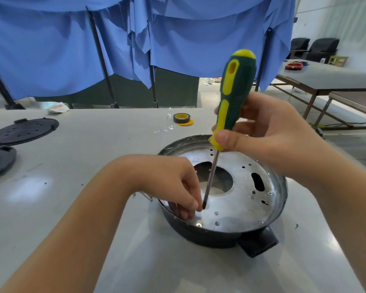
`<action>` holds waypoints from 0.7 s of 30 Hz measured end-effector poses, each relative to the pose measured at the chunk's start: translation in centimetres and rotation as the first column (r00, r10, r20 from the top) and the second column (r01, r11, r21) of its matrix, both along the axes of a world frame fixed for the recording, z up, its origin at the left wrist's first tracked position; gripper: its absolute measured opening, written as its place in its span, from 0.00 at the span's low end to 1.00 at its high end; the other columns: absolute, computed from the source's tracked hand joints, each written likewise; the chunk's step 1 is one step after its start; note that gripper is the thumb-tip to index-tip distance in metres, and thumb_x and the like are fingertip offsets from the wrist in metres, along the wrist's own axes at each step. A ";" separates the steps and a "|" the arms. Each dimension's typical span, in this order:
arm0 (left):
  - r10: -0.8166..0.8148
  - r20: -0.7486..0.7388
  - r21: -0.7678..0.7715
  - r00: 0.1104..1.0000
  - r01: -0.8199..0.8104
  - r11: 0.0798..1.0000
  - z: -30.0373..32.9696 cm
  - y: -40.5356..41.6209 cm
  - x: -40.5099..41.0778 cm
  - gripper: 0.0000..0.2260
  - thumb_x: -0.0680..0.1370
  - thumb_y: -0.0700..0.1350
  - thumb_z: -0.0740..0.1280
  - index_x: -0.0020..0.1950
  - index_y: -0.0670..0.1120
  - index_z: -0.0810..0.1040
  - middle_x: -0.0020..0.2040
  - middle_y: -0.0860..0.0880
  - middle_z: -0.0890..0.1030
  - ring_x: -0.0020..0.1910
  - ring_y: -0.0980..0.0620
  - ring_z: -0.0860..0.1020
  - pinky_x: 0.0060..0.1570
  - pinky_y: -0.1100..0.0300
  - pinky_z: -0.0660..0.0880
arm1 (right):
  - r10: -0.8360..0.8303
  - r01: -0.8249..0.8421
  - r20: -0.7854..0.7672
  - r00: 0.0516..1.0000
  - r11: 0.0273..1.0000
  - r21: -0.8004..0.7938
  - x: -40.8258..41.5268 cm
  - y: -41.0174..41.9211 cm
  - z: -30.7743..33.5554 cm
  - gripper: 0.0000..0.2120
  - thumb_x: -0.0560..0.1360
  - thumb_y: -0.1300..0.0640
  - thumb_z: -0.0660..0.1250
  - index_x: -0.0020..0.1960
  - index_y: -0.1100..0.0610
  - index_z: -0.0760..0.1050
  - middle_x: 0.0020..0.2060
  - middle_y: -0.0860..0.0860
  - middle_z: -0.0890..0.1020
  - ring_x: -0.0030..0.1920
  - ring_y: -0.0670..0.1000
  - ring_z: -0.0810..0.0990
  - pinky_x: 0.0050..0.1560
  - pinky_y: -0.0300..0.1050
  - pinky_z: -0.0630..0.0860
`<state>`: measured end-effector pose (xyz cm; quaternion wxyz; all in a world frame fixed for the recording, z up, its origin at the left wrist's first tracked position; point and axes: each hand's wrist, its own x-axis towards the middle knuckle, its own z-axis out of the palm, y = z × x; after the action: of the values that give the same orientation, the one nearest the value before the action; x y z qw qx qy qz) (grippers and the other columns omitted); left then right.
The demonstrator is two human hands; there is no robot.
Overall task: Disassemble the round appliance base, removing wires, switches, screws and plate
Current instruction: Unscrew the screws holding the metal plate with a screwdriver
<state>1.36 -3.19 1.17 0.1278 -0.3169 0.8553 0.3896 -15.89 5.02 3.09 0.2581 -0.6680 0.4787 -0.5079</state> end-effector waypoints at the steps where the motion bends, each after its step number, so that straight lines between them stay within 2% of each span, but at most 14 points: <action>1: -0.017 0.006 -0.015 1.000 0.017 1.000 0.0 -0.2 0.2 0.06 0.76 0.41 0.68 0.45 0.49 0.84 0.41 0.53 0.86 0.40 0.59 0.83 0.43 0.68 0.78 | 0.017 -0.018 0.015 1.000 1.000 0.006 0.1 0.1 0.1 0.14 0.66 0.57 0.74 0.50 0.51 0.77 0.44 0.47 0.82 0.45 0.55 0.85 0.51 0.49 0.81; 3: -0.054 0.037 -0.076 0.998 0.057 0.996 -0.1 -0.4 0.3 0.06 0.75 0.45 0.70 0.41 0.55 0.83 0.39 0.58 0.85 0.39 0.64 0.82 0.47 0.66 0.78 | 0.040 -0.040 0.002 0.999 0.999 0.029 0.4 0.2 -0.1 0.14 0.65 0.57 0.75 0.49 0.50 0.77 0.45 0.48 0.83 0.44 0.53 0.85 0.52 0.50 0.81; 5: -0.073 0.063 -0.108 0.995 0.080 0.991 -0.2 -0.4 0.2 0.07 0.74 0.48 0.71 0.36 0.59 0.81 0.36 0.62 0.83 0.36 0.67 0.79 0.47 0.64 0.77 | 0.050 -0.049 -0.017 0.999 0.997 0.055 0.8 0.2 -0.3 0.16 0.65 0.57 0.75 0.51 0.52 0.77 0.45 0.49 0.83 0.43 0.51 0.85 0.51 0.50 0.81; 10: -0.087 0.091 -0.112 0.992 0.097 0.989 -0.7 -0.4 -0.3 0.06 0.70 0.50 0.75 0.35 0.58 0.80 0.29 0.63 0.79 0.29 0.67 0.76 0.28 0.75 0.69 | 0.057 -0.057 0.000 0.998 0.995 0.077 1.0 0.2 -0.4 0.18 0.65 0.57 0.74 0.53 0.54 0.76 0.45 0.49 0.83 0.43 0.51 0.86 0.50 0.46 0.82; 13: -0.056 0.102 -0.117 0.993 0.068 0.991 -1.1 -0.6 -0.5 0.05 0.70 0.50 0.76 0.37 0.56 0.80 0.29 0.64 0.79 0.28 0.69 0.76 0.26 0.77 0.69 | 0.068 -0.067 -0.005 0.998 0.994 0.086 1.0 0.2 -0.4 0.18 0.64 0.56 0.74 0.53 0.53 0.77 0.45 0.50 0.83 0.43 0.52 0.85 0.49 0.46 0.82; 21: -0.057 0.085 -0.106 0.995 0.066 0.992 -1.1 -0.6 -0.4 0.11 0.69 0.50 0.76 0.30 0.60 0.78 0.27 0.64 0.78 0.27 0.69 0.75 0.24 0.77 0.66 | 0.083 -0.079 -0.045 0.996 0.994 0.082 1.1 -0.1 -0.7 0.18 0.64 0.55 0.75 0.52 0.53 0.77 0.43 0.50 0.83 0.43 0.53 0.84 0.49 0.44 0.81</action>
<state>0.91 -3.81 0.06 0.1573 -0.3124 0.8787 0.3249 -14.76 4.97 2.34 0.2935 -0.6880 0.4771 -0.4614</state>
